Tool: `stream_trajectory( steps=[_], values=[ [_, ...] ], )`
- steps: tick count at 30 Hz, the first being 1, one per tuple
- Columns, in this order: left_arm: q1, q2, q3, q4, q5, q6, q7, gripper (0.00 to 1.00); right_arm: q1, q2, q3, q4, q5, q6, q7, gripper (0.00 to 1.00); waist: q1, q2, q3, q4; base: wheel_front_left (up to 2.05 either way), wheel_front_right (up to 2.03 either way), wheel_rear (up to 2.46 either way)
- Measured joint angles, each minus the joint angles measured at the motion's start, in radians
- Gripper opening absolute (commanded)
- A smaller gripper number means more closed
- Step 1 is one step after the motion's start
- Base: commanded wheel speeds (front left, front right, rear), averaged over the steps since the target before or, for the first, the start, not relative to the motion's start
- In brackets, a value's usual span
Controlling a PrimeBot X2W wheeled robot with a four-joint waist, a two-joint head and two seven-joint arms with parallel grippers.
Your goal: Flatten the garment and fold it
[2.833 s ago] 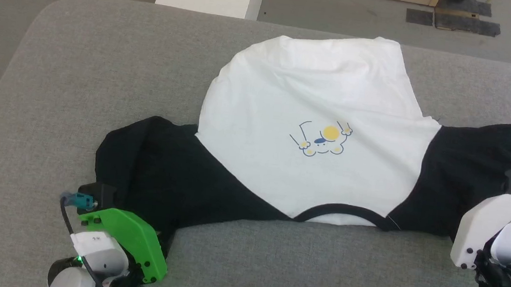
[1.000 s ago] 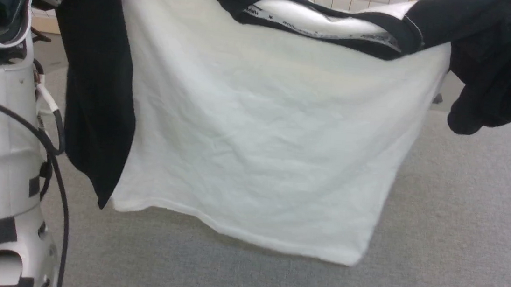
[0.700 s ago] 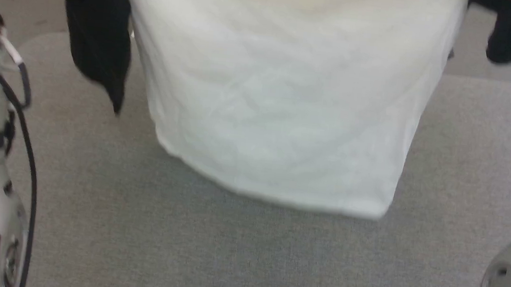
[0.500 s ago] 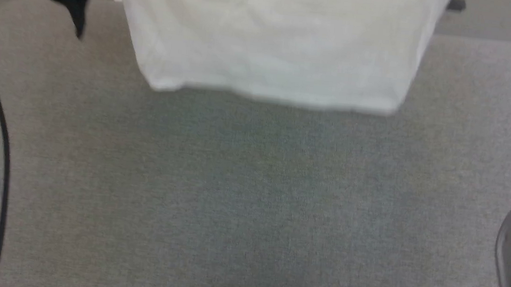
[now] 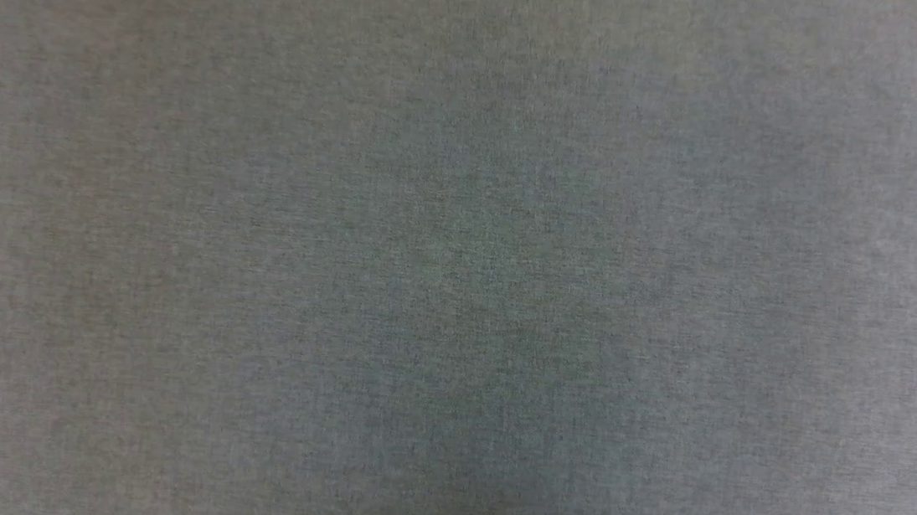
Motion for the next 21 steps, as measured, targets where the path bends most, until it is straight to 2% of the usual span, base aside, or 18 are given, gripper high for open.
stream_trajectory(
  steps=[4, 9, 16, 21],
  values=[
    [0.026, -0.017, -0.006, 0.058, -0.017, -0.025, -0.028, 0.00, 0.018, 0.000, 0.015, 0.035, 0.006, 0.000, -0.034, 0.00, 0.0000, 0.0000, 0.028, 0.003, 0.00, 0.00, 0.00],
    [0.124, -0.035, -0.026, 0.100, -0.043, -0.048, -0.059, 0.00, 0.133, 0.000, 0.037, 0.030, 0.036, 0.000, -0.056, 0.00, -0.0001, 0.0000, 0.007, 0.011, 0.00, 0.00, 0.00],
    [0.330, -0.084, -0.073, 0.103, -0.101, -0.060, -0.114, 0.00, 0.427, -0.010, 0.051, -0.082, 0.123, 0.000, -0.061, 0.00, -0.0003, 0.0000, -0.094, 0.025, 0.00, 0.00, 0.00],
    [0.572, -0.103, -0.089, 0.017, -0.171, -0.061, -0.139, 0.00, 0.703, -0.018, 0.043, -0.225, 0.217, 0.000, -0.047, 0.00, -0.0004, 0.0000, -0.205, 0.045, 0.00, 0.00, 0.00]
  ],
)
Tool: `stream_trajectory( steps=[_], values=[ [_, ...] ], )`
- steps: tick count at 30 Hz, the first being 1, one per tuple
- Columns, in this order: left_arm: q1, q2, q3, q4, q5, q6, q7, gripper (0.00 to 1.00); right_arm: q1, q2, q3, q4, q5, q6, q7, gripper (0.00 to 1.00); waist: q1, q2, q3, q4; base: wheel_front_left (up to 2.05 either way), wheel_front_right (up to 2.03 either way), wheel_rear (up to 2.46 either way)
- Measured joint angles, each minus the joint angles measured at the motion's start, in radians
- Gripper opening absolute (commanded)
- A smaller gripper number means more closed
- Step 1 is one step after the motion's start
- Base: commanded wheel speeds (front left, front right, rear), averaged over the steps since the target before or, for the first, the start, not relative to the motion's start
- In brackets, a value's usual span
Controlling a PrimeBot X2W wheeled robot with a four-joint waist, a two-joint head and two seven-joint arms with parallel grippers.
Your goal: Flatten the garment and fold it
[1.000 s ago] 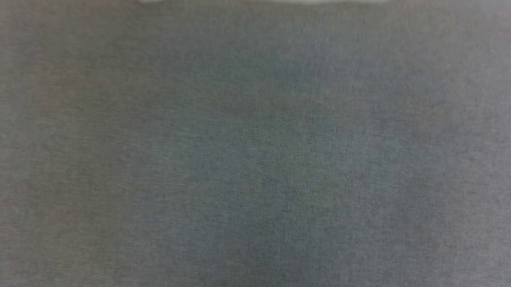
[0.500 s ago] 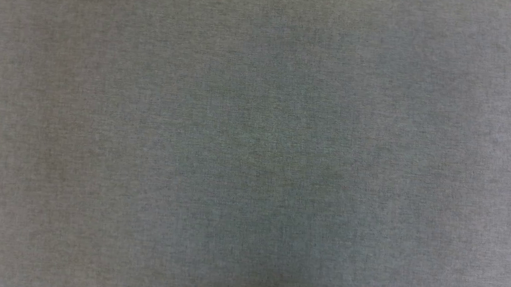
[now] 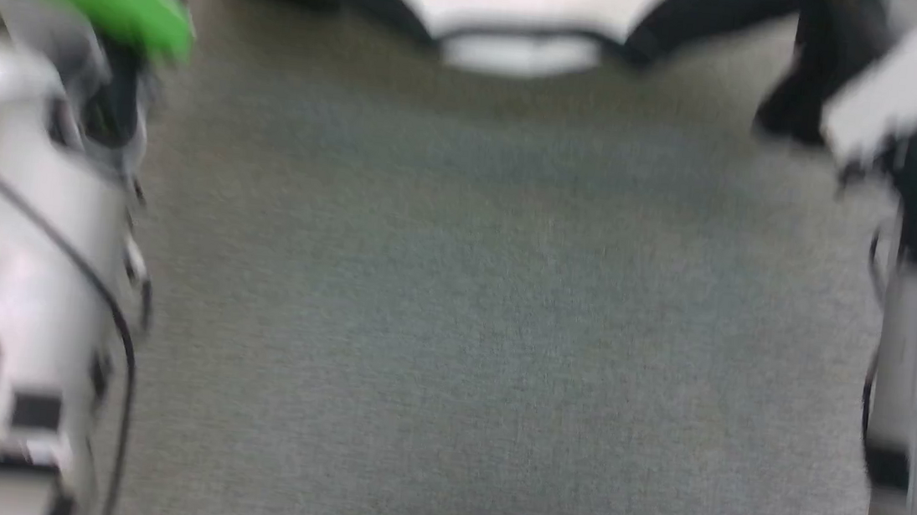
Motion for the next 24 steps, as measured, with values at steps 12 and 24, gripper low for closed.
stream_trajectory(
  steps=[12, 24],
  values=[
    [0.700, -0.068, 0.032, -0.319, -0.116, 0.123, 0.082, 0.00, 0.630, 0.016, -0.104, -0.273, 0.132, 0.000, 0.080, 0.00, -0.0001, 0.0000, -0.248, 0.034, 0.00, 0.00, 0.00],
    [1.100, -0.028, -0.014, -0.544, -0.074, 0.335, 0.258, 0.00, 0.916, 0.018, -0.089, -0.392, 0.021, 0.000, 0.186, 0.00, -0.0001, 0.0000, -0.365, 0.025, 0.00, 0.00, 0.00]
  ],
)
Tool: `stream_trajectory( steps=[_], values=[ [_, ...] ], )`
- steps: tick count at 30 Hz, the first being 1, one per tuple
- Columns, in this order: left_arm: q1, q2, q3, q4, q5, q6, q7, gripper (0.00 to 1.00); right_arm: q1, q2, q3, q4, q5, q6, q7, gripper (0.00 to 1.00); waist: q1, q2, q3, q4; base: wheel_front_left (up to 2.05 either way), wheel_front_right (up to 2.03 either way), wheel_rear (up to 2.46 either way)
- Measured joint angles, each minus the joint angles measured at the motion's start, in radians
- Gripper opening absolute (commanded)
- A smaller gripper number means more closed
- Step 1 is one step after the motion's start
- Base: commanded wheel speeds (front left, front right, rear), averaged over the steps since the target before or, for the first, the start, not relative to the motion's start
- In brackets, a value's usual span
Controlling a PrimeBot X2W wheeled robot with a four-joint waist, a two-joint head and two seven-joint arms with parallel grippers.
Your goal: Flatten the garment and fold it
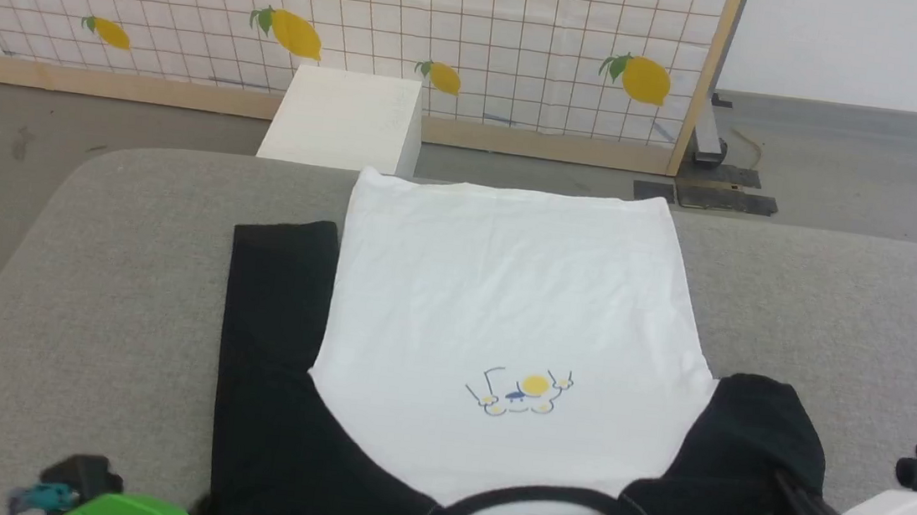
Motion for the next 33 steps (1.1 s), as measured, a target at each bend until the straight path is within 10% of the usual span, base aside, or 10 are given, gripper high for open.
stream_trajectory(
  steps=[15, 16, 17, 18, 19, 33],
  values=[
    [-0.046, 0.018, -0.069, 0.109, 0.057, 0.016, 0.046, 0.00, -0.005, -0.001, 0.151, 0.160, -0.289, 0.000, 0.129, 0.00, 0.0000, 0.0000, 0.070, 0.006, 0.00, 0.00, 0.00],
    [-0.049, 0.015, -0.065, 0.112, 0.050, 0.013, 0.045, 0.31, -0.008, 0.000, 0.147, 0.166, -0.285, 0.000, 0.121, 0.00, 0.0000, 0.0000, 0.072, 0.007, 0.00, 0.00, 0.00],
    [-0.052, 0.014, -0.064, 0.115, 0.048, 0.012, 0.038, 0.89, -0.014, -0.001, 0.143, 0.171, -0.275, 0.000, 0.105, 0.22, 0.0000, 0.0000, 0.073, 0.008, 0.00, 0.00, 0.00],
    [-0.054, 0.015, -0.063, 0.118, 0.047, 0.010, 0.038, 1.00, -0.019, -0.001, 0.141, 0.175, -0.267, 0.000, 0.098, 0.71, 0.0000, 0.0000, 0.073, 0.008, 0.00, 0.00, 0.00],
    [-0.055, 0.014, -0.058, 0.118, 0.043, 0.010, 0.038, 1.00, -0.020, -0.001, 0.138, 0.175, -0.259, 0.000, 0.093, 1.00, 0.0000, 0.0000, 0.073, 0.007, 0.00, 0.00, 0.00],
    [-0.072, 0.065, 0.033, -0.051, 0.060, 0.027, -0.072, 1.00, 0.014, 0.000, -0.101, -0.049, -0.028, 0.000, 0.147, 1.00, 0.0001, 0.0000, 0.035, -0.003, 0.00, 0.00, 0.00]
  ],
)
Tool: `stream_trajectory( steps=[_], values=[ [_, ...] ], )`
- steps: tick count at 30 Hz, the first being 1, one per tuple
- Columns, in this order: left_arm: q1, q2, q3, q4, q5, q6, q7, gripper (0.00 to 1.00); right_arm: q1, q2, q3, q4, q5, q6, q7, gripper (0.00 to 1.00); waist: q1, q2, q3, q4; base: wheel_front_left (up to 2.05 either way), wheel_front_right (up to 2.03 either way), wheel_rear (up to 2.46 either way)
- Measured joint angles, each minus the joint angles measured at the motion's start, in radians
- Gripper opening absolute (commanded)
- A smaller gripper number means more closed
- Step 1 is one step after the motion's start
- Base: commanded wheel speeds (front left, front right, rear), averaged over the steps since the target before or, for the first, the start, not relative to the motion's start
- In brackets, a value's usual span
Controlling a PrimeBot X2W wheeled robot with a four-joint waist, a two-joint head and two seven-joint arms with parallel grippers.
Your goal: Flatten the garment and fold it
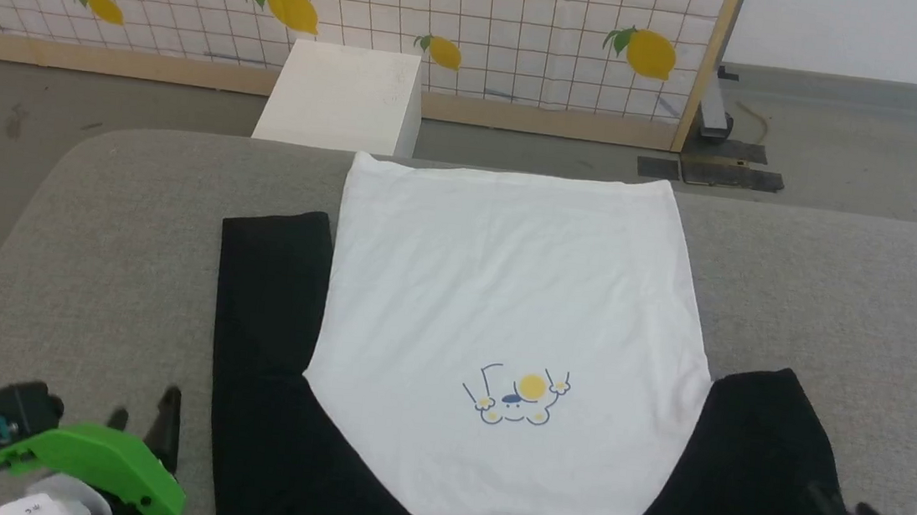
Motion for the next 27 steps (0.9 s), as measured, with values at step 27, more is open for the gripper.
stream_trajectory(
  steps=[27],
  values=[
    [-0.151, -0.050, 0.051, -0.062, 0.311, -0.226, -0.462, 1.00, -0.401, -0.049, -0.001, 0.185, -0.355, 0.000, 0.189, 1.00, 0.0001, 0.0000, 0.208, 0.000, 0.00, 0.00, 0.00]
  ],
)
